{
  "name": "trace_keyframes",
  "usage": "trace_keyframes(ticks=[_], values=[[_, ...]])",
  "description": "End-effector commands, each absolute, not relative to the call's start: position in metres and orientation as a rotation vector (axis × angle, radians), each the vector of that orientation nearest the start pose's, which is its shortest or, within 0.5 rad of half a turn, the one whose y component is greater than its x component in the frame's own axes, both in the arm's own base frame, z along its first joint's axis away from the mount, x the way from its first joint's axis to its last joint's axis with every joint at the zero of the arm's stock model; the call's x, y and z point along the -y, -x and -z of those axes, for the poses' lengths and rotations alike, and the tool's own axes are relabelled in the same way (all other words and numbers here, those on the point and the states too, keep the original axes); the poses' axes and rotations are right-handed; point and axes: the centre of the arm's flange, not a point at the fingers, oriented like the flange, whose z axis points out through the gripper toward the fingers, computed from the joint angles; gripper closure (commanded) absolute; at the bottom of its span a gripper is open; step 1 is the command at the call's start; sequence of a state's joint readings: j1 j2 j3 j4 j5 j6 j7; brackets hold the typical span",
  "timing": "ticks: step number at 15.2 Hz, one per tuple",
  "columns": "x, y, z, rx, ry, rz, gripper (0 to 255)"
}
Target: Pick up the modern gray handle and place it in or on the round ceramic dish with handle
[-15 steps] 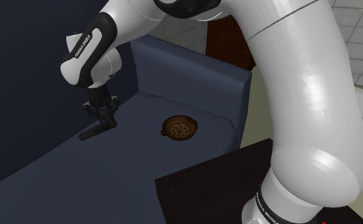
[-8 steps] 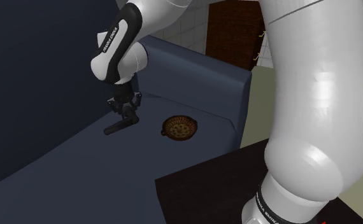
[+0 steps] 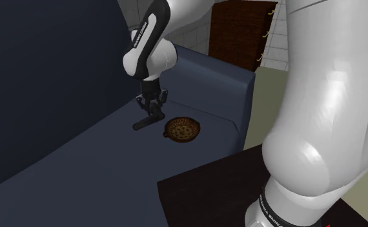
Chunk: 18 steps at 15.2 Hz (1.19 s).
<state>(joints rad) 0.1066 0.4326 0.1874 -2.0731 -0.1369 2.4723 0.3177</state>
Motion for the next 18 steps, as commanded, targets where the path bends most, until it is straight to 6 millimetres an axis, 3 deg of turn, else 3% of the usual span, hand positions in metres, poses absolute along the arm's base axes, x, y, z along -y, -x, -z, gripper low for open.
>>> trace_keyframes(ticks=[1,11,18], values=[[-0.141,-0.559,-0.219,0.111,3.151,-0.031,255],[-0.010,-0.548,-0.220,0.111,3.151,-0.031,255],[-0.006,-0.547,-0.188,0.111,3.151,-0.031,255]])
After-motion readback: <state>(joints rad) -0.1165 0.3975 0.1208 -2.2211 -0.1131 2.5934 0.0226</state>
